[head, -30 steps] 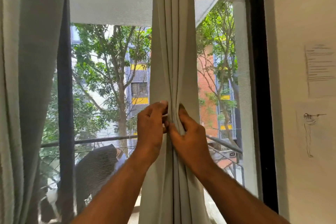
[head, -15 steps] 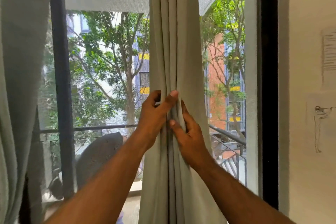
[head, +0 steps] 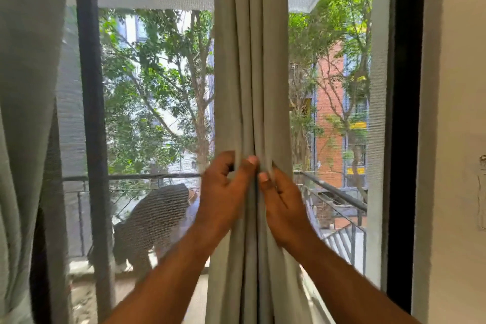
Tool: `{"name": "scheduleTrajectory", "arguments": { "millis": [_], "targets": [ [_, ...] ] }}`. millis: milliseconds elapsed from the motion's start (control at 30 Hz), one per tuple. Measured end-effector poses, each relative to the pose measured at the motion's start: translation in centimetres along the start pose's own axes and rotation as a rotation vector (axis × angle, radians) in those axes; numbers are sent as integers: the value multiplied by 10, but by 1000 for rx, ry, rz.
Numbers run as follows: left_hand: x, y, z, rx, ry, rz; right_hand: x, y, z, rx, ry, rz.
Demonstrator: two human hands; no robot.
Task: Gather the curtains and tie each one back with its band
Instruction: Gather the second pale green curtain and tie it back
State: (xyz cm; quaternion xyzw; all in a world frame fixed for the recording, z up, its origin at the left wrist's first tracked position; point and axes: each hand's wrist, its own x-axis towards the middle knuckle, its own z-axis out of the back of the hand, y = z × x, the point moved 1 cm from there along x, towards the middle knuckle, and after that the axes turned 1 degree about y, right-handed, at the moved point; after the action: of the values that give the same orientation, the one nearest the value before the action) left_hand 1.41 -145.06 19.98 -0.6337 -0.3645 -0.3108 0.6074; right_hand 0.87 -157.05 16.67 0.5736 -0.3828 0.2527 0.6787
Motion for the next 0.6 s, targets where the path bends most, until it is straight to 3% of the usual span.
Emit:
{"name": "scheduleTrajectory", "arguments": {
  "millis": [167, 267, 367, 467, 533, 600],
  "targets": [
    [-7, 0, 1, 0, -43, 13, -4, 2, -23, 4, 167, -28],
    [-4, 1, 11, 12, -30, 25, -4, 1, -14, 28, 166, -55],
    [-2, 3, 20, -26, -35, 64, -4, -3, 1, 79, -7, -175],
    [-2, 5, 30, 21, -97, 51, -1, -14, 33, 40, -282, -262],
    [-3, 7, 33, 51, -140, 29, -1, -17, 50, -44, -456, -224],
    [-5, 6, 29, 59, -155, 18, -4, -14, 44, -104, -492, -144]
  ]
}}
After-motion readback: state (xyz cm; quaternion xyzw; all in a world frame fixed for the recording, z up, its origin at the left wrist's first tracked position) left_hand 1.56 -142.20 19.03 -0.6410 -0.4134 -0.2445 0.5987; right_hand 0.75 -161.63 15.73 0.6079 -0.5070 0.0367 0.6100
